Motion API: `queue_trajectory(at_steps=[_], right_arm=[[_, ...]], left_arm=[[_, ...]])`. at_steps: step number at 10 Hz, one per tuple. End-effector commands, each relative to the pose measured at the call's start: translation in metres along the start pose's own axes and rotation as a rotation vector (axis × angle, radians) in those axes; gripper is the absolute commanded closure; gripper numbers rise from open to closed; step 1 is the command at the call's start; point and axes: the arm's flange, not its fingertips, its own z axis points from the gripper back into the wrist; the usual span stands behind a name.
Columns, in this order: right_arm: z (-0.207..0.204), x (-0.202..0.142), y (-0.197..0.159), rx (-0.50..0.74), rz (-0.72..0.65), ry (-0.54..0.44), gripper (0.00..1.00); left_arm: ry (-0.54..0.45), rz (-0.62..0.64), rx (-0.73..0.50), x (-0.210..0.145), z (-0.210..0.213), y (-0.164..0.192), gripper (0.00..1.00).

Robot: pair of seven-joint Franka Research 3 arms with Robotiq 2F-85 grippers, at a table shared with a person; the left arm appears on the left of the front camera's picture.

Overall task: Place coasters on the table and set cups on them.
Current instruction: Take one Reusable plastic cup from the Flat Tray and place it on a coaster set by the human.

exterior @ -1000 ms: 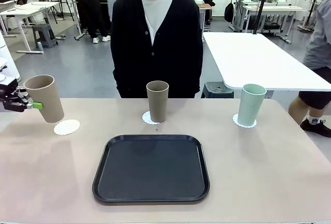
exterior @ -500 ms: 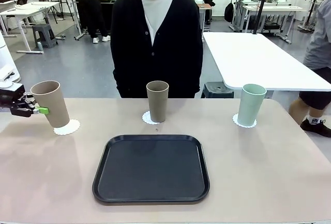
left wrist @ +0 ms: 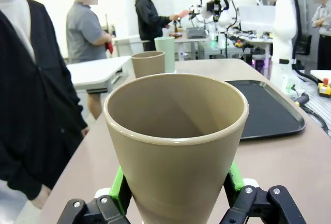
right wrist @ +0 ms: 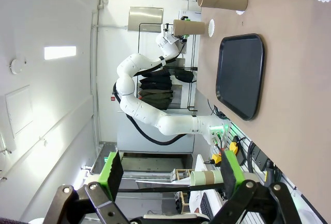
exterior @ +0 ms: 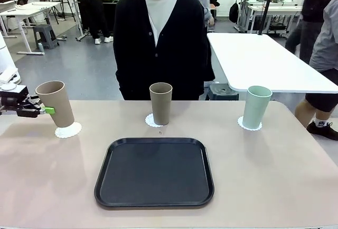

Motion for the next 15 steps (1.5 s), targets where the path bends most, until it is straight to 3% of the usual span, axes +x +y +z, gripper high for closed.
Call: queue_trajectory(at_steps=[1,7,15], right_arm=[[0.000,-0.001,0.001,0.011,0.010,0.004,0.00],[0.000,-0.001,0.001,0.011,0.010,0.004,0.00],[0.000,-0.001,0.001,0.011,0.010,0.004,0.00]], left_arm=[[0.001,-0.010,-0.031,0.001,-0.001,-0.003,0.12],[-0.014,0.022,-0.002,-0.011,-0.003,0.011,0.12],[0.041,0.046,0.032,-0.036,-0.009,0.026,0.12]])
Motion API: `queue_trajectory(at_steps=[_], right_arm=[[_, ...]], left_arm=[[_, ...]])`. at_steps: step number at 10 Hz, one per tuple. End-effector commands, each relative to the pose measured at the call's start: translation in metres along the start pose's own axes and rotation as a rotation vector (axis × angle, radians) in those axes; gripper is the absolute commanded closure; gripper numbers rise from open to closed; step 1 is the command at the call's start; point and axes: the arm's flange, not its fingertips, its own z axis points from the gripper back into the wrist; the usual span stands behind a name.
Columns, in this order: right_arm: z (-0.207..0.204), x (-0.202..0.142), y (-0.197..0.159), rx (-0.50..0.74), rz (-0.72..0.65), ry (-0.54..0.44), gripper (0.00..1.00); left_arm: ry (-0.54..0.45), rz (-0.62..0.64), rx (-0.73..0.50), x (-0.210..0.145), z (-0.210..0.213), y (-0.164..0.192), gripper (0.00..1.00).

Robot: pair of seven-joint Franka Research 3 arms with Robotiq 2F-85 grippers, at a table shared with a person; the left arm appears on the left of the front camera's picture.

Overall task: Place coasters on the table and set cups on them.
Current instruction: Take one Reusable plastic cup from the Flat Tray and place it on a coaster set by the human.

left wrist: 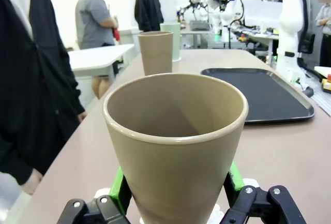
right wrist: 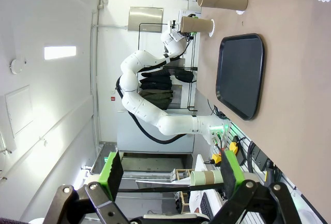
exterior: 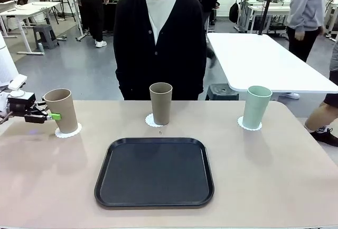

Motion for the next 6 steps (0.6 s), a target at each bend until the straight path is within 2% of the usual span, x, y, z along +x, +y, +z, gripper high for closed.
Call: queue_trajectory(at_steps=[1,4,5,6], right_arm=[[0.0000,-0.0014,0.0009,0.011,0.010,0.004,0.00],[0.0000,-0.0014,0.0009,0.011,0.010,0.004,0.00],[0.0000,-0.0014,0.0009,0.011,0.010,0.004,0.00],[0.0000,-0.0014,0.0009,0.011,0.010,0.004,0.00]], left_arm=[[0.013,0.018,0.021,-0.0019,-0.0027,0.0108,0.12],[0.011,0.072,0.021,-0.0030,-0.0046,0.0099,0.12],[0.016,0.089,0.020,-0.0030,-0.0051,0.0099,0.00],[0.022,0.095,0.016,-0.0028,-0.0046,0.0096,0.00]])
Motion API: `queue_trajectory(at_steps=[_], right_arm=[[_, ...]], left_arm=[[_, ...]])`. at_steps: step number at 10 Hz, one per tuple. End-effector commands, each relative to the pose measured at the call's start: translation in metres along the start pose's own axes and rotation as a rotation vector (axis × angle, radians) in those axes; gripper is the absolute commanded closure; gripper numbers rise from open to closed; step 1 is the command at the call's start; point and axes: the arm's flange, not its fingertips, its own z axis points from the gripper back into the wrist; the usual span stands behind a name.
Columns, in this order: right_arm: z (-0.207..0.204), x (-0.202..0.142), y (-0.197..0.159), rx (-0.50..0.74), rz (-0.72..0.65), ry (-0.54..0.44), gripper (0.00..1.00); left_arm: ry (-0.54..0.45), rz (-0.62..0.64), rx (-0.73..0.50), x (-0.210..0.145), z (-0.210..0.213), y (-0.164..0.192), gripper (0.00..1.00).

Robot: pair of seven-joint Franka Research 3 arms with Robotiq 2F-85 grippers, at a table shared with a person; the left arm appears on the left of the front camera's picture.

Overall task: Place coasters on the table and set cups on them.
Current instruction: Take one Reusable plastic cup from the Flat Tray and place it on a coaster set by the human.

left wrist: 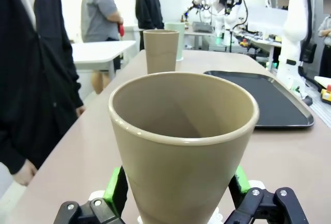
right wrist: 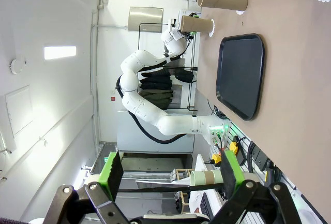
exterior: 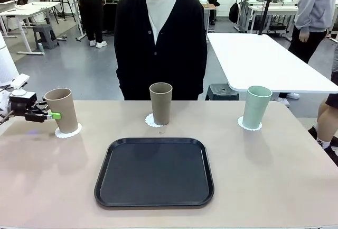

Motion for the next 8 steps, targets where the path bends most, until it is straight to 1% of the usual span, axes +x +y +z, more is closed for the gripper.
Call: queue_trajectory(at_steps=[1,6,8], right_arm=[[0.0000,-0.0014,0.0009,0.011,0.010,0.004,0.00],[0.0000,-0.0014,0.0009,0.011,0.010,0.004,0.00],[0.0000,-0.0014,0.0009,0.011,0.010,0.004,0.00]], left_arm=[[0.029,0.030,0.003,-0.0004,-0.0016,0.0055,0.00],[0.075,0.035,-0.023,-0.0024,0.0010,0.0048,0.00],[0.116,0.037,-0.032,-0.0020,0.0028,0.0039,0.00]])
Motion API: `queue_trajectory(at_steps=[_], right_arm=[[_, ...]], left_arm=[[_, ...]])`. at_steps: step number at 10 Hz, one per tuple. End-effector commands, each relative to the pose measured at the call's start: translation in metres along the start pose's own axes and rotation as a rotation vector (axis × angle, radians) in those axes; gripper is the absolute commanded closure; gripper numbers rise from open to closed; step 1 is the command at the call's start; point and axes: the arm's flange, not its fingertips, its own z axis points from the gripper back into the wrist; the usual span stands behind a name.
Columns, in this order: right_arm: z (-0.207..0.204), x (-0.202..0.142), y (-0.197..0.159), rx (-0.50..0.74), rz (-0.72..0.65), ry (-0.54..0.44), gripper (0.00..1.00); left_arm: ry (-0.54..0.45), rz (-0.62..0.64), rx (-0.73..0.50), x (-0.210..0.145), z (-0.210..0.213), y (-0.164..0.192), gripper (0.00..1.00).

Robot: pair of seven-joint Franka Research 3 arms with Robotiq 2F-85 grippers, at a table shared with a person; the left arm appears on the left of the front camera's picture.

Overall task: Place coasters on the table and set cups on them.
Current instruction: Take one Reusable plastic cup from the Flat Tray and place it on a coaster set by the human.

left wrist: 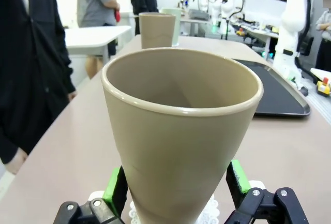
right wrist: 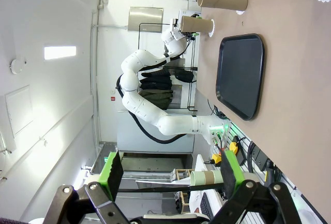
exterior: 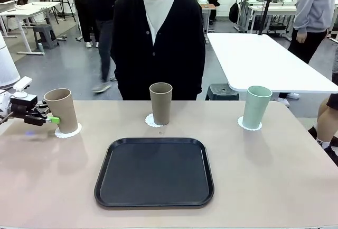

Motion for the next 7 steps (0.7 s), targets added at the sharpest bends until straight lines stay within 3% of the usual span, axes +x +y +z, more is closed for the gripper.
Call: queue_trajectory(at_steps=[1,7], right_arm=[[0.000,-0.001,0.001,0.011,0.010,0.004,0.00],[0.000,-0.001,0.001,0.011,0.010,0.004,0.00]], left_arm=[[0.078,-0.003,-0.035,0.004,0.002,0.003,0.00],[0.103,-0.027,-0.038,0.006,0.018,0.009,0.00]])
